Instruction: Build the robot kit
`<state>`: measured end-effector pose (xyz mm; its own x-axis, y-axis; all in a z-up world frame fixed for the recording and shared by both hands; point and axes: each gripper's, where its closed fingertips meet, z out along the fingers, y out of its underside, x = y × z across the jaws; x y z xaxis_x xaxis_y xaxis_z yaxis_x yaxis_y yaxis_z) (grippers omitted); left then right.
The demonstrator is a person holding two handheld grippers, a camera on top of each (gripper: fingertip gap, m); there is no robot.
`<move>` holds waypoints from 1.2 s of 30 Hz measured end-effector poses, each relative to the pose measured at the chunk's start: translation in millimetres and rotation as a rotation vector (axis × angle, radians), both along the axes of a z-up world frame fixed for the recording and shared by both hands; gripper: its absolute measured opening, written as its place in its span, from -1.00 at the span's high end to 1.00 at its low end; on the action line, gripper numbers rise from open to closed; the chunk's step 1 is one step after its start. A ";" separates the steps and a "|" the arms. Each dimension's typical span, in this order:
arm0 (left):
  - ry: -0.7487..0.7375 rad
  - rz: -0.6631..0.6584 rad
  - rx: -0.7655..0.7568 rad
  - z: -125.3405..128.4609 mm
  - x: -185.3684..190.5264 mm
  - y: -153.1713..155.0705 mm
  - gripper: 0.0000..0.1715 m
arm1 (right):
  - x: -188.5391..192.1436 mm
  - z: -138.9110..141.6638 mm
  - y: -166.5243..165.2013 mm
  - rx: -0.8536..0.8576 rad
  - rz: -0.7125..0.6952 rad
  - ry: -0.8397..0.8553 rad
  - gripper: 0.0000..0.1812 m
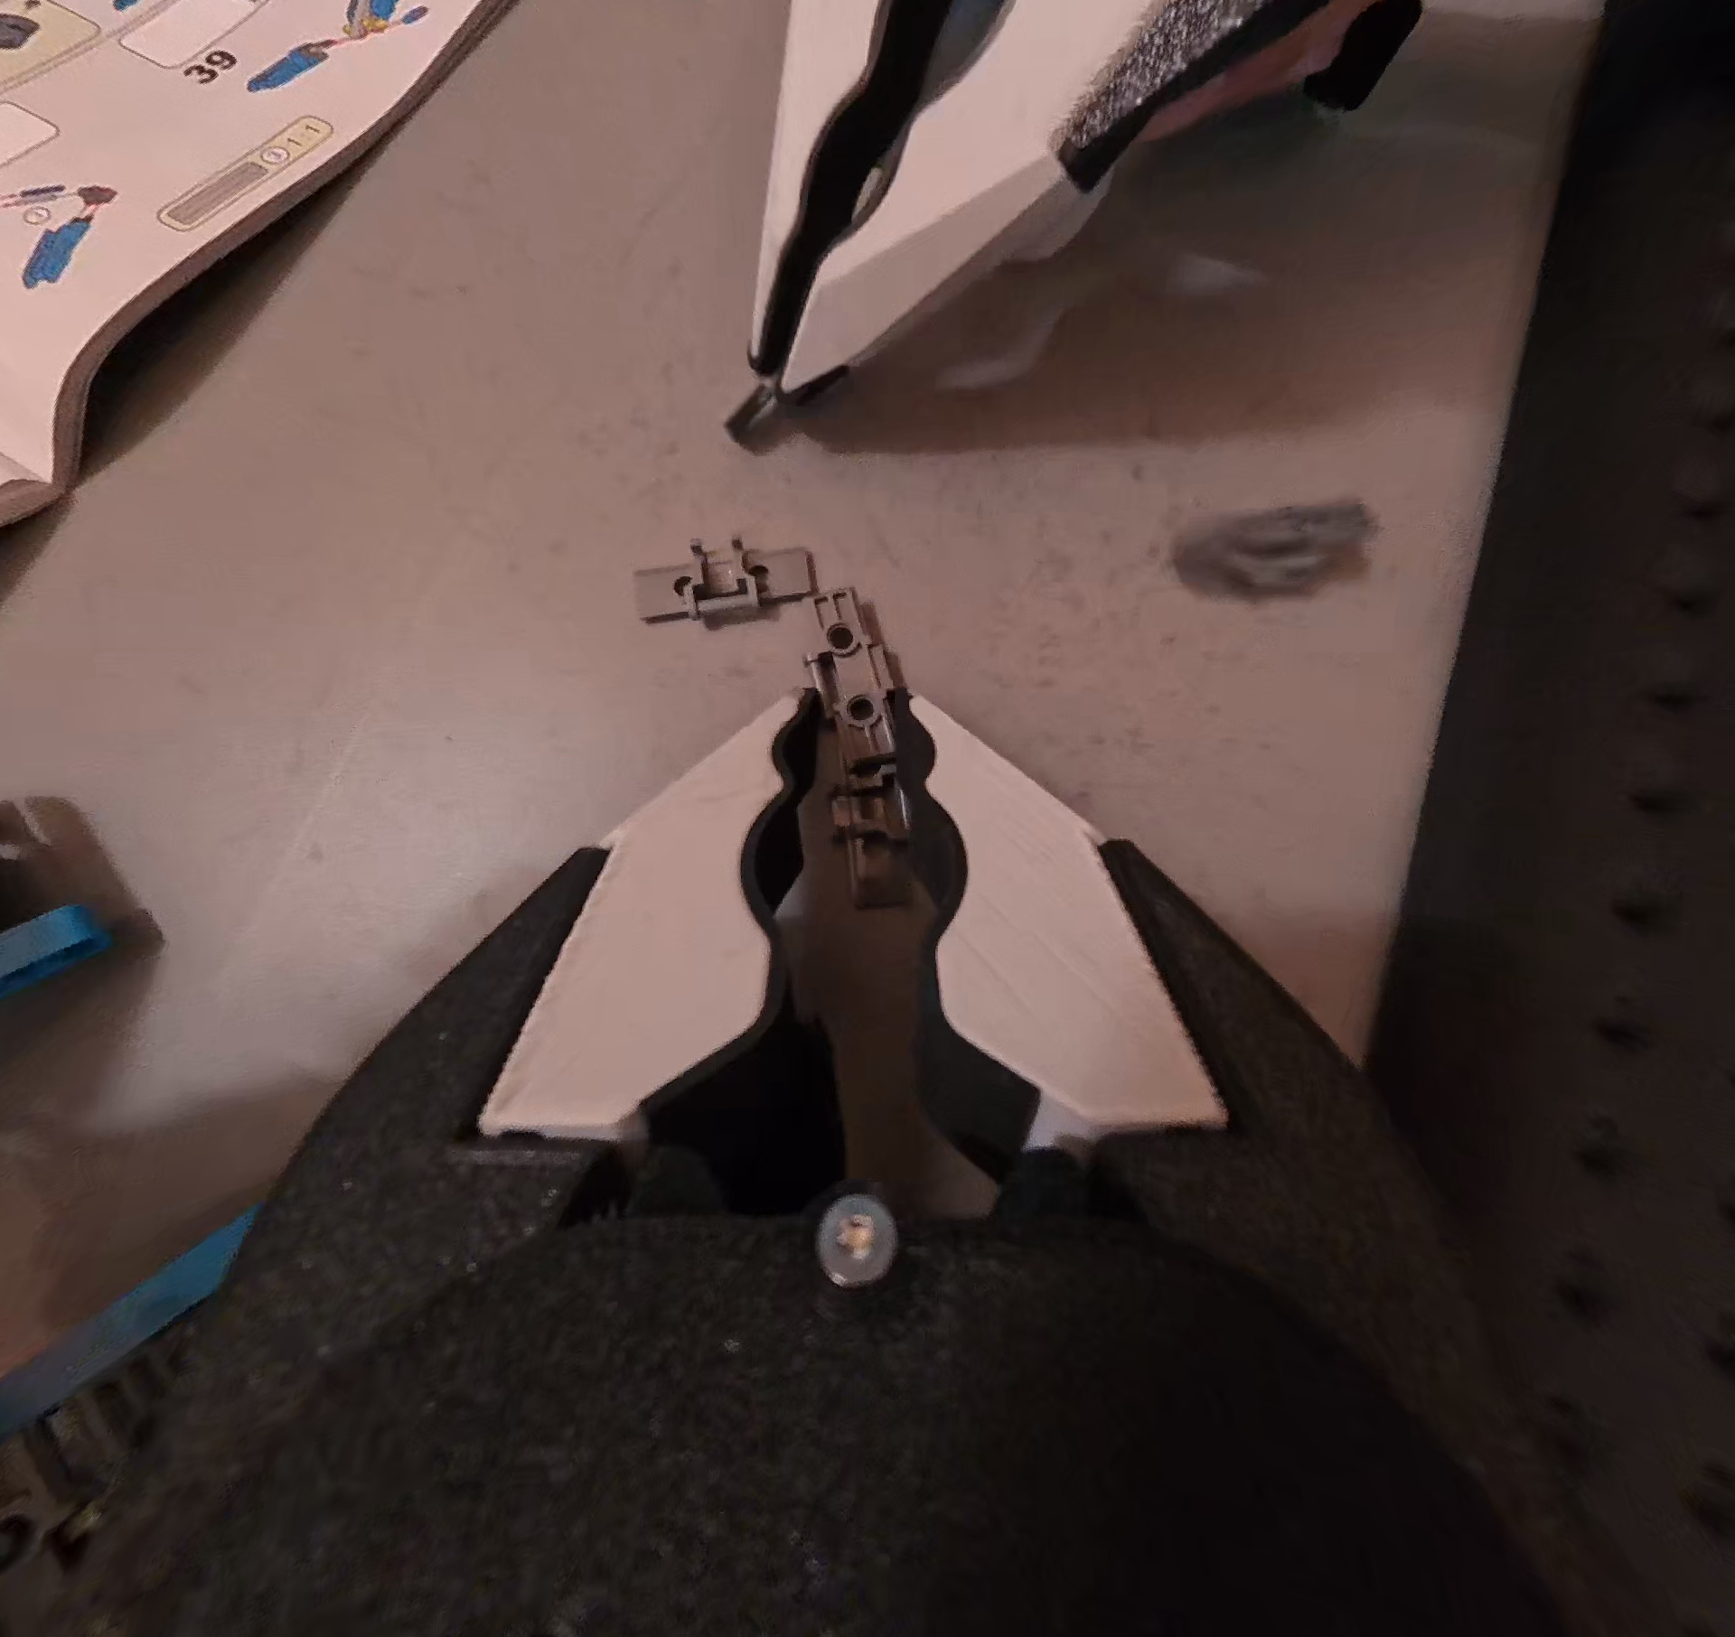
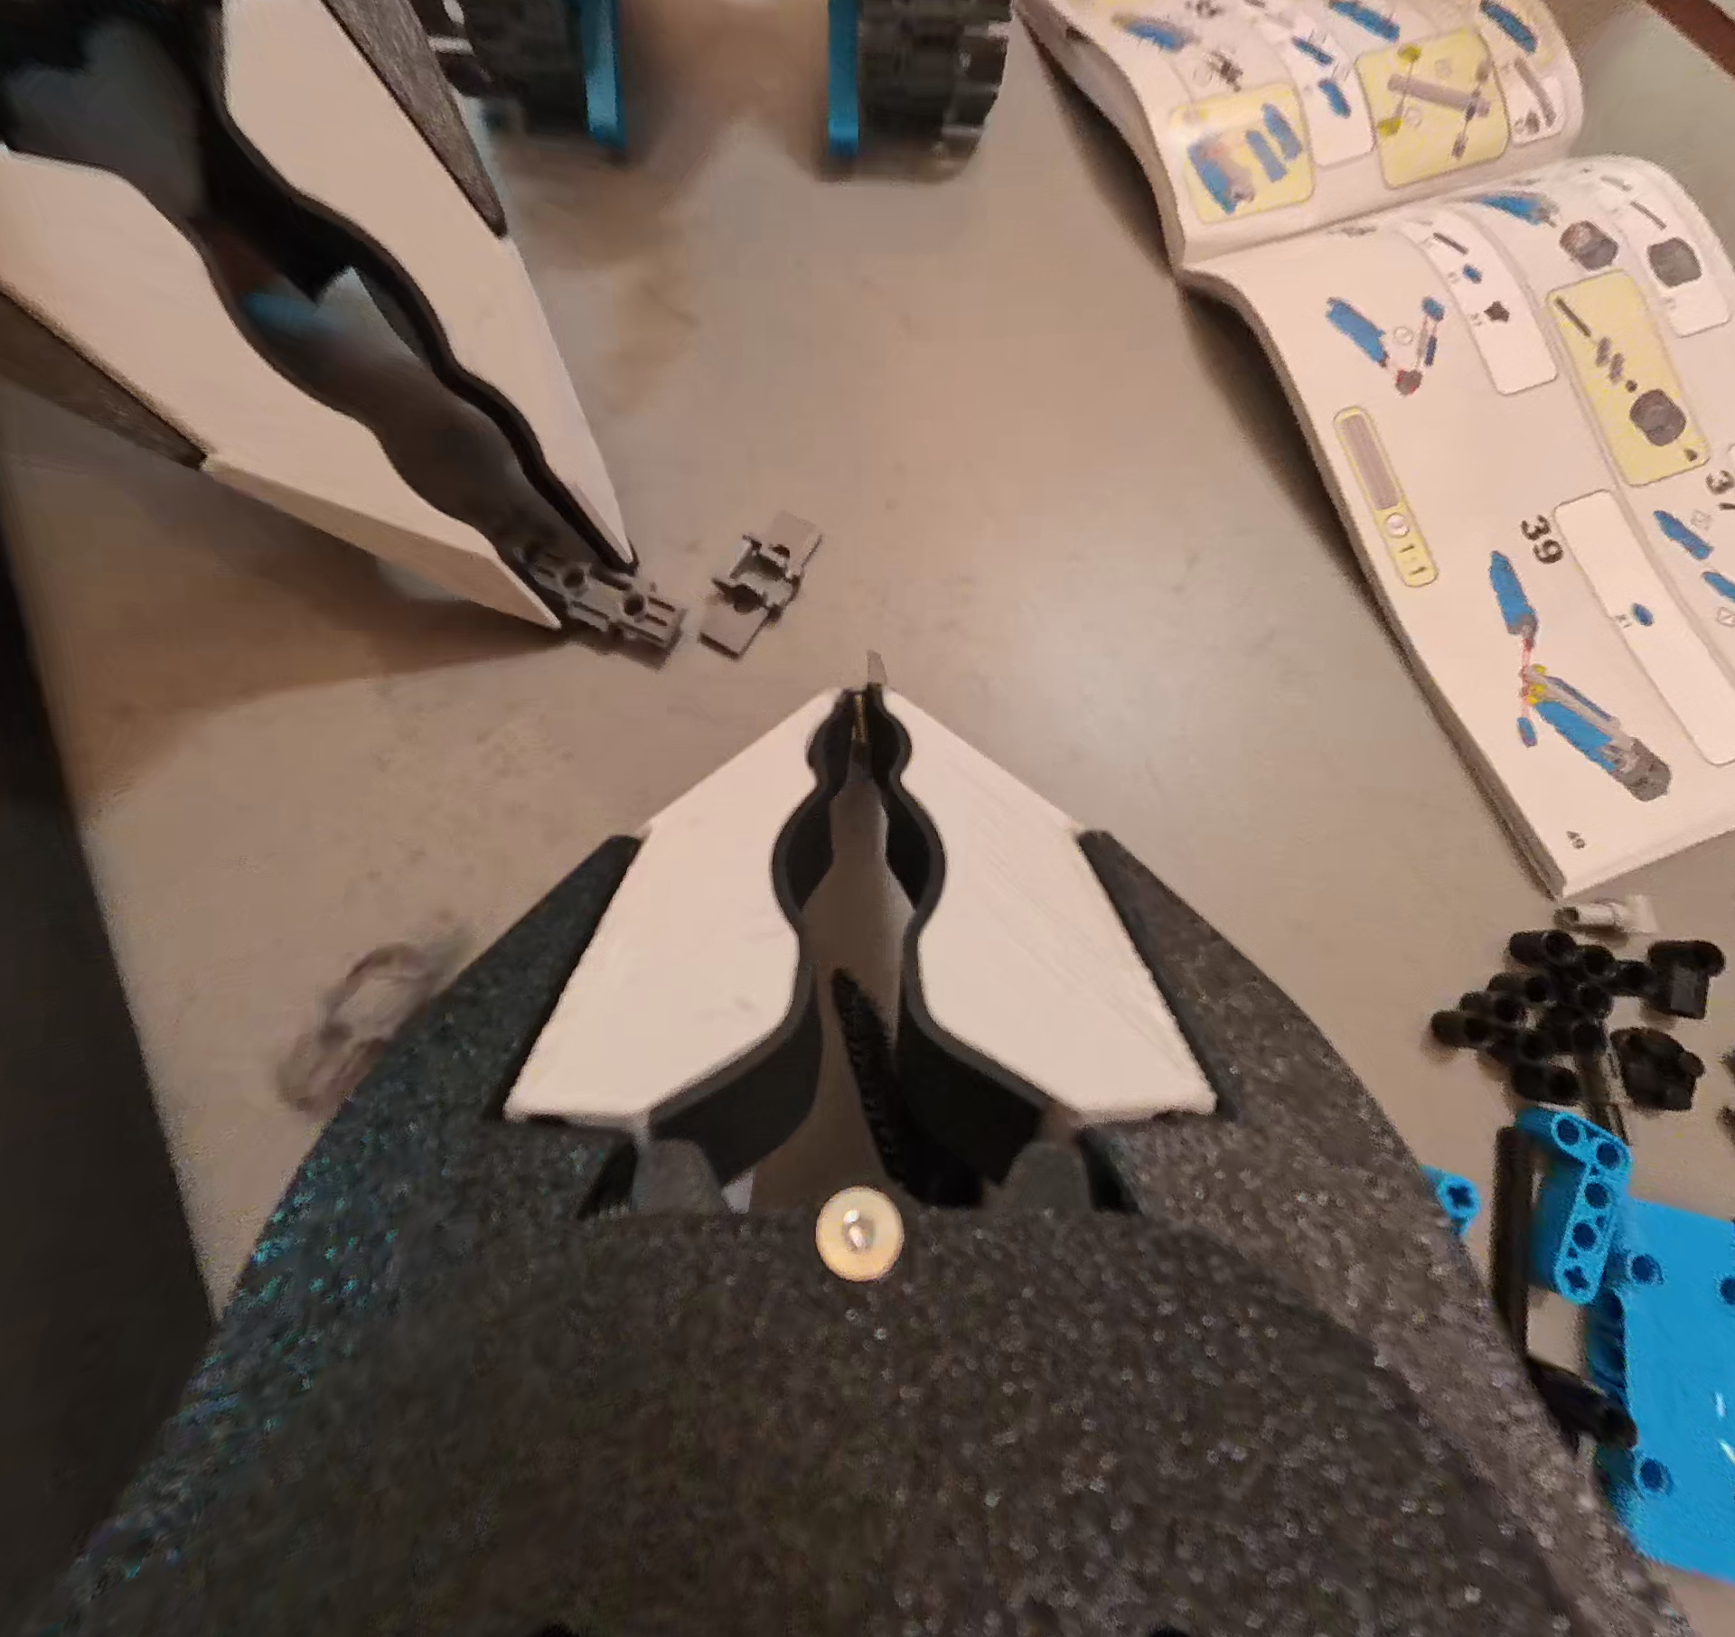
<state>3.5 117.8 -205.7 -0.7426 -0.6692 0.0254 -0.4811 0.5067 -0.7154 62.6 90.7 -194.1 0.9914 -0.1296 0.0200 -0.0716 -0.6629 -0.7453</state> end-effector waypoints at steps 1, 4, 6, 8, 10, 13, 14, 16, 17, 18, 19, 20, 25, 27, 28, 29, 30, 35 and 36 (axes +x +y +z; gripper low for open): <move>-0.001 -0.004 0.003 0.1 -1.3 0.8 0.83 | 0.0 0.6 -1.4 -0.004 -0.006 -0.009 0.97; -0.020 -0.001 0.020 2.2 -6.4 8.4 0.83 | -3.1 7.4 -6.8 0.008 -0.014 -0.004 0.97; -0.031 0.020 0.009 8.3 -12.1 17.8 0.83 | -10.0 14.3 -9.0 0.028 -0.002 0.014 0.97; -0.045 0.064 -0.017 19.5 -20.6 34.3 0.82 | -19.4 21.0 -9.7 0.042 0.019 0.022 0.97; -0.064 0.145 -0.026 31.4 -32.0 65.3 0.82 | -25.8 25.9 -10.0 0.043 0.026 0.012 0.97; -0.089 0.366 0.038 41.5 -52.4 154.3 0.82 | -32.7 32.7 -9.6 0.060 0.030 0.007 0.97; -0.089 0.460 0.071 42.7 -60.4 193.9 0.82 | -34.7 34.9 -8.4 0.075 0.030 0.018 0.97; -0.098 0.685 0.149 44.3 -74.9 281.6 0.82 | -38.9 38.2 -3.4 0.110 0.034 0.052 0.97; -0.092 0.785 0.190 42.5 -82.0 321.8 0.82 | -41.0 38.9 0.6 0.126 0.041 0.070 0.97; -0.085 0.873 0.225 39.6 -87.8 356.2 0.82 | -43.0 39.0 5.5 0.139 0.049 0.084 0.97; -0.068 0.940 0.248 35.0 -92.5 382.5 0.82 | -44.9 38.5 11.2 0.145 0.059 0.093 0.97; -0.039 0.974 0.260 28.7 -95.8 399.8 0.82 | -47.2 37.3 16.8 0.139 0.071 0.096 0.97; 0.017 1.010 0.116 11.1 -85.9 415.6 0.82 | -67.4 42.7 42.1 0.134 0.128 0.068 0.97; 0.018 1.001 0.102 7.9 -83.0 412.1 0.70 | -78.8 43.2 50.9 0.145 0.148 0.084 0.97; 0.010 1.018 0.128 9.0 -84.4 414.6 0.56 | -84.0 42.1 55.4 0.145 0.155 0.088 0.97; -0.006 1.031 0.151 13.2 -86.6 415.8 0.47 | -89.5 41.0 60.4 0.144 0.164 0.093 0.97; -0.031 1.038 0.160 20.5 -89.1 414.7 0.45 | -95.6 40.5 66.3 0.147 0.175 0.100 0.97; -0.106 1.037 0.094 53.8 -111.7 390.7 0.49 | -122.7 42.1 129.8 0.192 0.181 0.117 0.97; -0.104 1.031 0.081 54.9 -118.0 384.9 0.52 | -131.4 43.1 151.9 0.196 0.192 0.103 0.97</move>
